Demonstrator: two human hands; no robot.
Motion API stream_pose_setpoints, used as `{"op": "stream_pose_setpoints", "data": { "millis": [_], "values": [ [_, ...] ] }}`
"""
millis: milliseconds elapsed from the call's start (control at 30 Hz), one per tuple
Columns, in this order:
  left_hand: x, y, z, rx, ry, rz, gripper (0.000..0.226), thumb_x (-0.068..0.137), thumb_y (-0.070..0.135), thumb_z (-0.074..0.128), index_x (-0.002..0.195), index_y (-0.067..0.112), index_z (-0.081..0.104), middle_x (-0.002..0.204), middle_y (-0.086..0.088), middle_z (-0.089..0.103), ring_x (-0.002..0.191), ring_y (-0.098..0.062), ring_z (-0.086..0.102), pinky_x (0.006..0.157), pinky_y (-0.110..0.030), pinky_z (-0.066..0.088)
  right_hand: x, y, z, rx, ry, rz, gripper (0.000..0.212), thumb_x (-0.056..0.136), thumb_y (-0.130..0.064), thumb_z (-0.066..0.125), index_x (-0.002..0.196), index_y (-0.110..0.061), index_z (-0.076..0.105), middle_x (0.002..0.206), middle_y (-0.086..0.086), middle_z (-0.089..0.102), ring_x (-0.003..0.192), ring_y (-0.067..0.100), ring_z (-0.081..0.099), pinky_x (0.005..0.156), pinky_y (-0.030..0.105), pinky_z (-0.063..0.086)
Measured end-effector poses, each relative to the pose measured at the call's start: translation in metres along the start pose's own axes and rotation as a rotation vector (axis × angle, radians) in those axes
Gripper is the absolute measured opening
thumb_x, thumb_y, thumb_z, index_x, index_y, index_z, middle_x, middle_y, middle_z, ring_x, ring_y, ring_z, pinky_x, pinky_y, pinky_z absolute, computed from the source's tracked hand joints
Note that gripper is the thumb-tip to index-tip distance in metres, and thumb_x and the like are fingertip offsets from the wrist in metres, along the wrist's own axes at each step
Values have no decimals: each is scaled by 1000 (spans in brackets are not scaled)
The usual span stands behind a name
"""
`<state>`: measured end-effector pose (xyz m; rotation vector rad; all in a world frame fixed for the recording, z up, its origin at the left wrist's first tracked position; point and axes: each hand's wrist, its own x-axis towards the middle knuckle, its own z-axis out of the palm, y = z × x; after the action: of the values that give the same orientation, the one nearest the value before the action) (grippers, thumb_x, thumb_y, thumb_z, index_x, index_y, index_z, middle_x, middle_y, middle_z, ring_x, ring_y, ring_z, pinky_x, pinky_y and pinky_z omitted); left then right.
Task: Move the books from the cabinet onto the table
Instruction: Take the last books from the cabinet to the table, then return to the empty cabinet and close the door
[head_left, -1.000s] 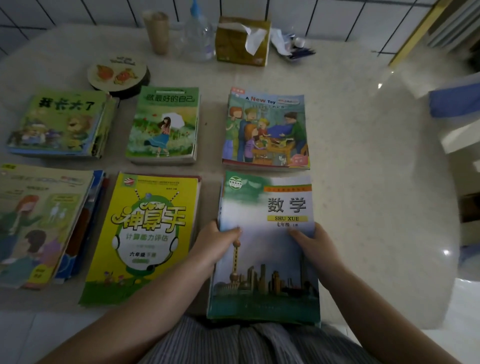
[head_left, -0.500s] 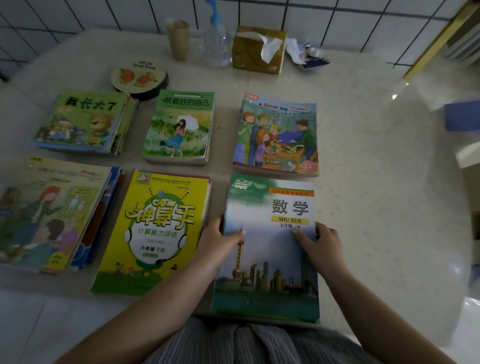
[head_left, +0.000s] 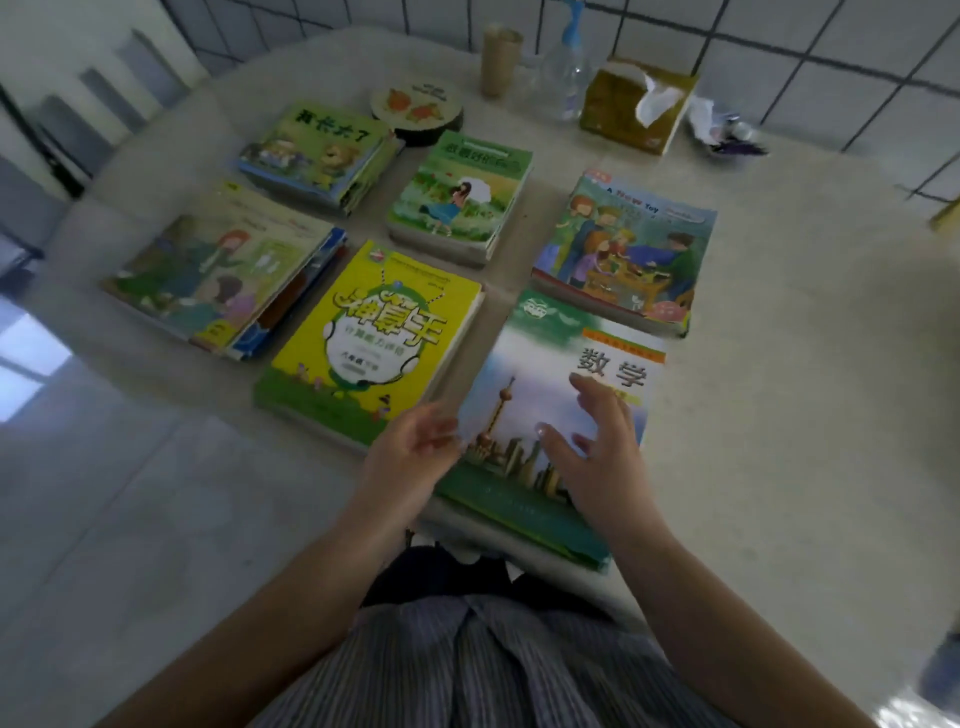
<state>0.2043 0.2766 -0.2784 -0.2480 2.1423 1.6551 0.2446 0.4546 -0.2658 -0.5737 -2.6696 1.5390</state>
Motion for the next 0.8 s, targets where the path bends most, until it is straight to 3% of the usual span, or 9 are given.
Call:
{"op": "stream_pose_setpoints", "data": {
  "millis": [100,200,300,367,467,567,800],
  "values": [
    [-33,-20,-12,-106,104,-56,34,85,-9,58,117,1,55,97,-4,64,69,12,62,67,-5,47,-15,-4,22,87,-152,16,50,87,-23,63,133,-21,44,133,0,48,117,8,48,97,33,46],
    [-72,-40,-29,-209,222,-123,34,86,-8,57,119,-2,54,96,-4,64,68,8,62,59,-3,45,-37,-13,48,75,-322,-32,45,86,-23,65,126,-26,47,121,-9,52,114,8,52,88,23,41],
    [-106,-59,-49,-319,354,-177,32,87,3,62,119,10,58,108,-4,67,86,-5,62,68,-10,49,-57,-22,72,49,-499,-65,48,87,-23,64,132,-20,46,121,-9,52,111,7,53,74,6,42],
    [-133,-71,-62,-368,445,-193,32,88,10,64,118,17,58,110,0,67,97,-9,63,81,-21,50,-71,-32,88,29,-587,-111,46,87,-21,64,130,-18,48,121,-6,53,109,7,53,67,3,43],
    [-173,-90,-79,-440,552,-195,31,88,14,64,117,22,58,110,3,67,103,-13,63,89,-30,49,-92,-49,112,-12,-687,-210,39,86,-17,65,123,-19,52,115,-5,55,111,11,55,71,8,42],
    [-228,-120,-96,-540,684,-214,32,87,14,64,117,22,58,111,2,67,103,-13,63,89,-30,50,-131,-65,142,-43,-812,-298,42,86,-18,65,126,-17,52,119,-1,55,114,14,55,81,16,42],
    [-393,-210,-103,-746,1063,-287,30,86,15,65,114,24,59,111,2,68,105,-14,63,90,-33,50,-281,-75,203,-168,-1194,-526,42,88,-27,63,128,-24,50,127,-5,54,115,6,52,78,7,38]
  ]
}}
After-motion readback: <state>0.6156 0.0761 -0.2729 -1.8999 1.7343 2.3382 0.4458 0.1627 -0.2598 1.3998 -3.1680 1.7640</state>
